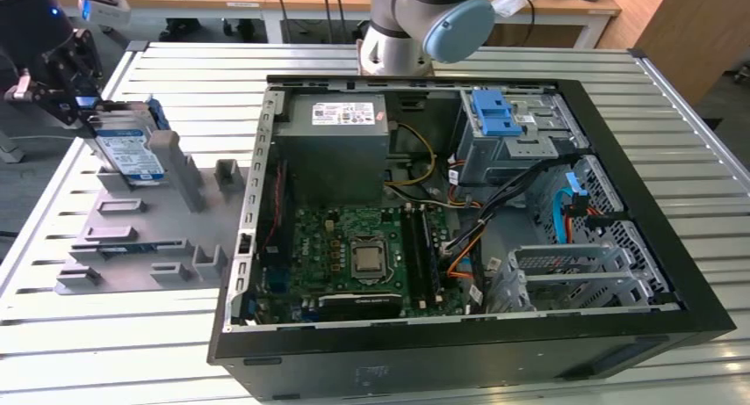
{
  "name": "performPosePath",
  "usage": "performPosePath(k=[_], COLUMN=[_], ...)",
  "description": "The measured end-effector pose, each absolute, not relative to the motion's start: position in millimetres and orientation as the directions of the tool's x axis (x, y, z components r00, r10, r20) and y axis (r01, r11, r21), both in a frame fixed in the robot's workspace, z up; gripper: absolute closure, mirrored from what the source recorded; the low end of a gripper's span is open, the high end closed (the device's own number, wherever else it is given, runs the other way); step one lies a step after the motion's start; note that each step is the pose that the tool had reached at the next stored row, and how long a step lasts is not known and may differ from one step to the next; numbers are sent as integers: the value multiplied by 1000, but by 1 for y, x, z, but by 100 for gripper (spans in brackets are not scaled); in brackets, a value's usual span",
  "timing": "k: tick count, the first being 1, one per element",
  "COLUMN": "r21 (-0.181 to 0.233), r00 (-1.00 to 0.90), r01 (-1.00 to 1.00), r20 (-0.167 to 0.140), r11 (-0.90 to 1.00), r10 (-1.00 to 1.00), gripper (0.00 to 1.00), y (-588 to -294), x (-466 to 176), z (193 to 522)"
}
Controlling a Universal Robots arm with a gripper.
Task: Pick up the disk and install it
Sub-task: 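Pick up the disk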
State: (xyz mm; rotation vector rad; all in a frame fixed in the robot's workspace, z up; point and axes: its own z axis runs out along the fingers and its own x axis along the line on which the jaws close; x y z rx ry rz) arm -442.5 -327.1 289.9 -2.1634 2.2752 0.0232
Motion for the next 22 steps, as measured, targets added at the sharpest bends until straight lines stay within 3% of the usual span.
performPosePath(k=[17,19,20,22], r21=[9,9,9,9], r00=[-35,-35,-35,-35], r01=[-999,-999,-999,-999], r20=[-12,-12,-12,-12], r11=[35,35,35,35], r10=[-999,-999,-999,-999], gripper=[50,52,58,58], y=[-327,-327,-327,-327], x=[-443,-443,-443,-443], z=[289,289,289,289])
